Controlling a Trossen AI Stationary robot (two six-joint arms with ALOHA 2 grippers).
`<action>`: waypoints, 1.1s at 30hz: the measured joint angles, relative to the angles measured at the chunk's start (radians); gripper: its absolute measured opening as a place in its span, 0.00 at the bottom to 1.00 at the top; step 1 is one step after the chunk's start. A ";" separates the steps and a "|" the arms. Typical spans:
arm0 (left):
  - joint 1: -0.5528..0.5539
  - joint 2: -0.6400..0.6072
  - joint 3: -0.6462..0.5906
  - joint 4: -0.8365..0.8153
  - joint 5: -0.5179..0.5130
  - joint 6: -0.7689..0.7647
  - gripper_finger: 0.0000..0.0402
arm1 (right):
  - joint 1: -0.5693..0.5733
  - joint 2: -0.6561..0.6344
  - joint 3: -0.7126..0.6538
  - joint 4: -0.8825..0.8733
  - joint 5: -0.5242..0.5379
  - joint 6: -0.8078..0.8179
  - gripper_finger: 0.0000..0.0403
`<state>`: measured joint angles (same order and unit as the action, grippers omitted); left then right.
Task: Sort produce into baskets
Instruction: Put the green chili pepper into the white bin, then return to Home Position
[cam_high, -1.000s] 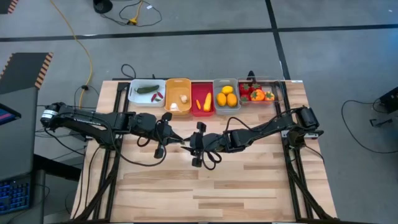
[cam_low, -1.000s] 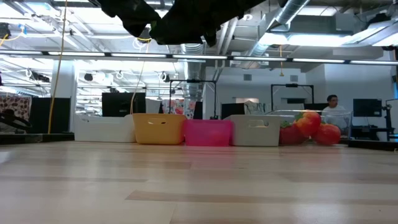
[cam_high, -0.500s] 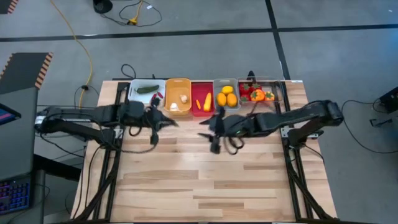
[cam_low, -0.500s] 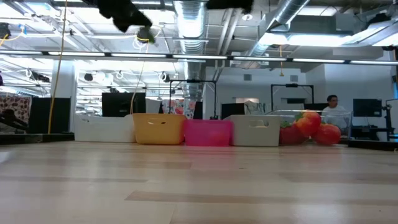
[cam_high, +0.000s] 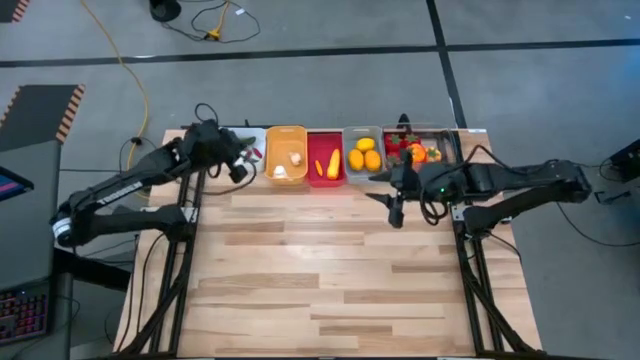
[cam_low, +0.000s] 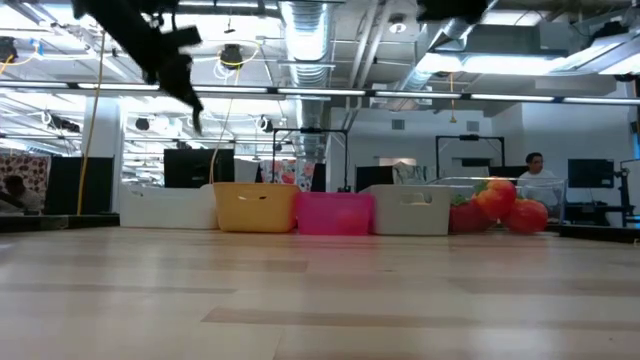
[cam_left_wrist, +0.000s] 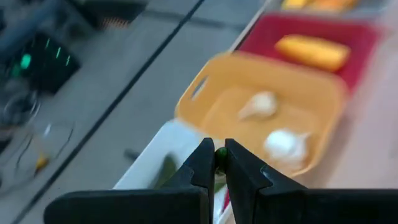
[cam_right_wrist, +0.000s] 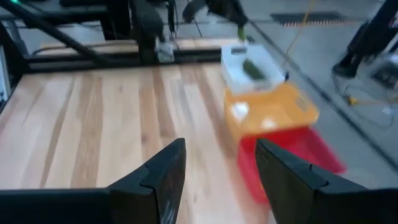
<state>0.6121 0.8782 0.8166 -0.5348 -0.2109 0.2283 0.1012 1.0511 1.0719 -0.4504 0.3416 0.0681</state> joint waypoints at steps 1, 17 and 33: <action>0.031 0.014 -0.007 0.000 0.001 0.000 0.03 | -0.002 -0.027 -0.052 0.020 0.000 0.022 0.54; 0.172 0.305 -0.037 0.152 0.004 0.027 0.03 | -0.019 -0.456 -0.704 0.459 0.000 0.145 0.54; 0.158 0.377 0.058 0.137 0.051 -0.035 0.34 | -0.031 -0.704 -0.839 0.411 0.002 0.146 0.54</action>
<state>0.7698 1.2554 0.8751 -0.3983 -0.1602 0.1929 0.0700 0.3473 0.2333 -0.0398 0.3439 0.2139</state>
